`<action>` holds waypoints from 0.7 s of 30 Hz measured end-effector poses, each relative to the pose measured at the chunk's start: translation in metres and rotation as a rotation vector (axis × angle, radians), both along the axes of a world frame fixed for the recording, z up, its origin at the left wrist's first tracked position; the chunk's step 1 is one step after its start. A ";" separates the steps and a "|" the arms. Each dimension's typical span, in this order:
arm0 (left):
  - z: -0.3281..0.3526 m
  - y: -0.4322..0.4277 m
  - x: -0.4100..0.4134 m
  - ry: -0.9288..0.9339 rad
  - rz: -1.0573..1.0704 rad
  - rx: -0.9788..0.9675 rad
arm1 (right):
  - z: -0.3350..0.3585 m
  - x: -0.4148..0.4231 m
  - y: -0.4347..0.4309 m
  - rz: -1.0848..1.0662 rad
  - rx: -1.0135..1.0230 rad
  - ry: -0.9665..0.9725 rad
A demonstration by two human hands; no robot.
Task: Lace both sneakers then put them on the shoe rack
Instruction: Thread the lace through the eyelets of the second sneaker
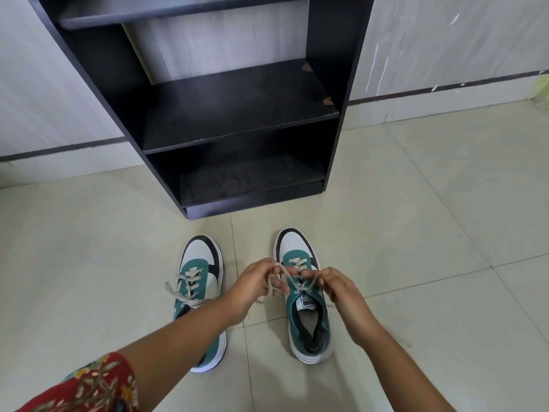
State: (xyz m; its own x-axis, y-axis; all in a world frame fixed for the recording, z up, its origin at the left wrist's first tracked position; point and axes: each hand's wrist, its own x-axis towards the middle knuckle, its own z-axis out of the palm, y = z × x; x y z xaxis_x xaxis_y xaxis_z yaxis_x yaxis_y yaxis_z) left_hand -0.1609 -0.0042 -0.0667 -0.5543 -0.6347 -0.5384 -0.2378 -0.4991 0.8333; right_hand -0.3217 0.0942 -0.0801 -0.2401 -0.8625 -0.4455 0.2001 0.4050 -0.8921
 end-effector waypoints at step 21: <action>-0.008 0.006 -0.019 -0.058 -0.136 0.056 | -0.004 0.014 -0.002 0.120 -0.169 -0.046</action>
